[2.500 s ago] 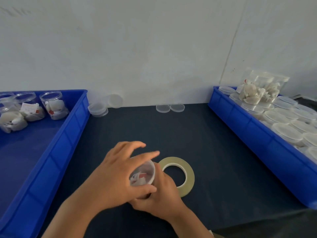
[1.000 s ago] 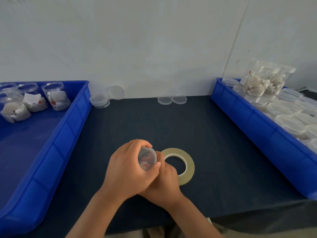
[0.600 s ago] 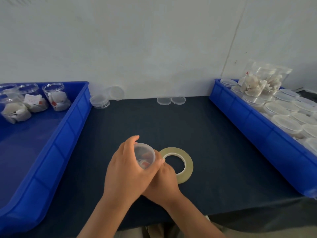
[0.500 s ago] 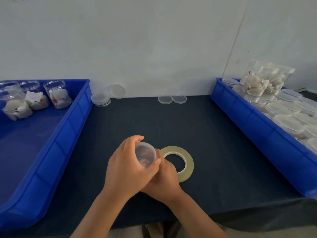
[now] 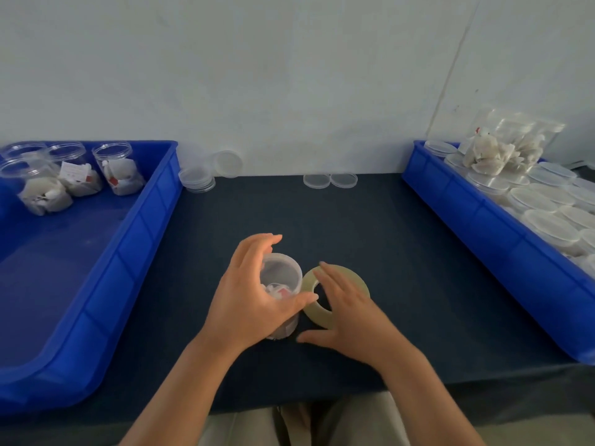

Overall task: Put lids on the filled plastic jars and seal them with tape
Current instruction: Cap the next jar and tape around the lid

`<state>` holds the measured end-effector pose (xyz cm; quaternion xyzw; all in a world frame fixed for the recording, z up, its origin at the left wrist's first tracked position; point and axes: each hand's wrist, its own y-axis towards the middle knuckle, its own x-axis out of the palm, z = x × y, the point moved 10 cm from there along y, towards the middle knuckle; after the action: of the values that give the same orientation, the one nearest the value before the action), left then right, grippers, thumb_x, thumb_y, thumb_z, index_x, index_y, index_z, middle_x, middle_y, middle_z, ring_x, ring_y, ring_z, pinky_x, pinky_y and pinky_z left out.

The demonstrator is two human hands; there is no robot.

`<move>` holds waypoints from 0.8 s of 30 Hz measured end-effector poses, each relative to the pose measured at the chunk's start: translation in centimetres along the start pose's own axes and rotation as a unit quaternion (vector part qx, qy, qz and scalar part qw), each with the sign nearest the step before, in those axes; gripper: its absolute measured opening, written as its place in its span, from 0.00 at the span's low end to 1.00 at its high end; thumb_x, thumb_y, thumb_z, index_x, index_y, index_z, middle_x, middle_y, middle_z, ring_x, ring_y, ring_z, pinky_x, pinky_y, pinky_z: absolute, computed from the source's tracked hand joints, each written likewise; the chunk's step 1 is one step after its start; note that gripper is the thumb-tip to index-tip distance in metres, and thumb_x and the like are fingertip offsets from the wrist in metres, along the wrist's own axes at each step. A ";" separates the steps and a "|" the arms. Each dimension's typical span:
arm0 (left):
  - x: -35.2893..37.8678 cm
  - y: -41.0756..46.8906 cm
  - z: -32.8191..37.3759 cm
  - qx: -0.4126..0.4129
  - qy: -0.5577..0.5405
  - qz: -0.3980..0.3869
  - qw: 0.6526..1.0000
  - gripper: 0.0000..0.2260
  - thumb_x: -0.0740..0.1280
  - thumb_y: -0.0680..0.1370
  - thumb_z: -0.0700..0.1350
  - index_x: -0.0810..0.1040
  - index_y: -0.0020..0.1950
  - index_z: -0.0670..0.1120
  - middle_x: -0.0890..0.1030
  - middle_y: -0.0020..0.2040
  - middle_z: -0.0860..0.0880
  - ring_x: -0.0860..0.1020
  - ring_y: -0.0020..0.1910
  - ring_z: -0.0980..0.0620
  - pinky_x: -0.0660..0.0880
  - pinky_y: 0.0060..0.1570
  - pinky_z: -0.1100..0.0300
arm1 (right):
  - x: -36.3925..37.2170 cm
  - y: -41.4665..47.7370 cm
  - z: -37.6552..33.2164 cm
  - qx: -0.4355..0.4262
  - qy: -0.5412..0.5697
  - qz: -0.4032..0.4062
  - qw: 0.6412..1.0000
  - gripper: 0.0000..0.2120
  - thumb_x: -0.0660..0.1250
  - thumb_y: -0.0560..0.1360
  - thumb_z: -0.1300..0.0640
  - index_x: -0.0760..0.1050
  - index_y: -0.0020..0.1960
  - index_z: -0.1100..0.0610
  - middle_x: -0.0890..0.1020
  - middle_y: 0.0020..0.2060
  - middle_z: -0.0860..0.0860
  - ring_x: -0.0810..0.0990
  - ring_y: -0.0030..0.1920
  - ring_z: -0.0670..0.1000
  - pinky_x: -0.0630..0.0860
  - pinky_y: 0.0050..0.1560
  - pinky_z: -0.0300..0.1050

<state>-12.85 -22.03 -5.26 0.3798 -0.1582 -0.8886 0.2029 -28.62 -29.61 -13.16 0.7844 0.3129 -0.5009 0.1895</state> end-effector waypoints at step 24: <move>0.3 -2.3 9.1 0.150 0.035 0.088 0.984 0.17 0.68 0.82 0.58 0.86 0.63 0.48 0.85 0.60 0.56 0.81 0.60 0.60 0.80 0.60 0.57 | -5.7 -7.4 -2.0 0.029 0.297 0.313 0.902 0.25 0.44 0.82 0.31 0.70 0.47 0.48 0.76 0.36 0.46 0.74 0.32 0.48 0.67 0.29 0.39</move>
<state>-20.30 -18.98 -0.40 0.4217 -0.3149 -0.8196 0.2264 -33.99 -24.66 -7.05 0.9594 0.0783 -0.1681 0.2124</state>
